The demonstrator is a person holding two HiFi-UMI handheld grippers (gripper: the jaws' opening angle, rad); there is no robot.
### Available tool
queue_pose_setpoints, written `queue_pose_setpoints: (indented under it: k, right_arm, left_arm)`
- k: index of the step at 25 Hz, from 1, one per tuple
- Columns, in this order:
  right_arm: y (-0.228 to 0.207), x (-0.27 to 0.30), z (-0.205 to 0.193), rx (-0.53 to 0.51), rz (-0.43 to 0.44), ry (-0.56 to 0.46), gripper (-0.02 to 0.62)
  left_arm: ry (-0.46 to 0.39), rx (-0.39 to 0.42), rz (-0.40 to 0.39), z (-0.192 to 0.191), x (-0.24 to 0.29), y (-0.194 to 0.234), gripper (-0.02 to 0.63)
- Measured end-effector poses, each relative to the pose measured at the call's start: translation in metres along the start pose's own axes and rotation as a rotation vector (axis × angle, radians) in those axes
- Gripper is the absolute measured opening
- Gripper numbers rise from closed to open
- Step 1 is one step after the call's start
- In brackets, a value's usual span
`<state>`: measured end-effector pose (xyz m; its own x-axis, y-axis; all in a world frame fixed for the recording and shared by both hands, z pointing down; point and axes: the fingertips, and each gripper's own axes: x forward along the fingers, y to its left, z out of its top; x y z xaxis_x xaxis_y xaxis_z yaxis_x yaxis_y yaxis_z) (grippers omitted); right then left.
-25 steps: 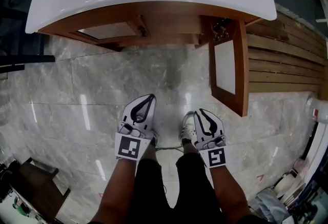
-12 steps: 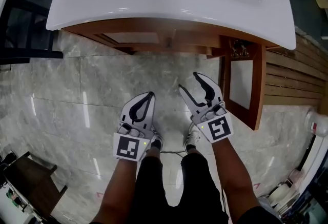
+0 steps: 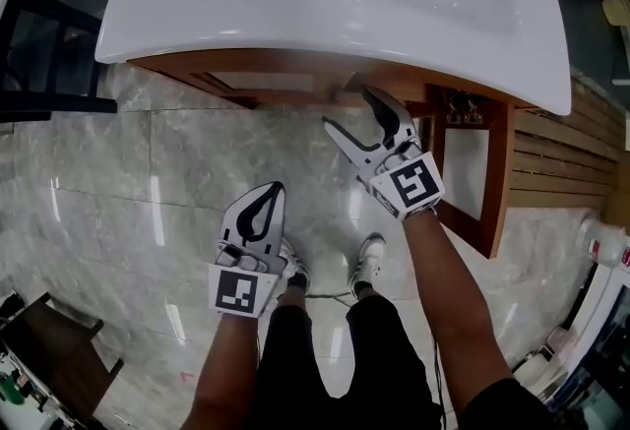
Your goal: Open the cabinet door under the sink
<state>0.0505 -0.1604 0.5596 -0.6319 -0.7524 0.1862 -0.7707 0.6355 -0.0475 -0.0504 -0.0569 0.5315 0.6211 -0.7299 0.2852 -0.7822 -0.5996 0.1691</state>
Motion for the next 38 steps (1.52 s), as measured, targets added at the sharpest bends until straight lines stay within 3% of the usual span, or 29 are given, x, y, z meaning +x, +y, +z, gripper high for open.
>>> queue_pose_setpoints:
  k: [8, 16, 38]
  right_arm:
    - [-0.014, 0.041, 0.003, 0.002, 0.030, 0.011, 0.324]
    - [-0.005, 0.068, -0.003, -0.078, 0.079, 0.079, 0.322]
    - [0.025, 0.048, -0.008, -0.062, 0.052, 0.113, 0.322]
  left_arm:
    - [0.021, -0.027, 0.024, -0.017, -0.014, 0.007, 0.021]
    - [0.026, -0.032, 0.044, -0.024, -0.027, 0.019, 0.021]
    - [0.012, -0.037, 0.052, -0.032, -0.052, 0.021, 0.021]
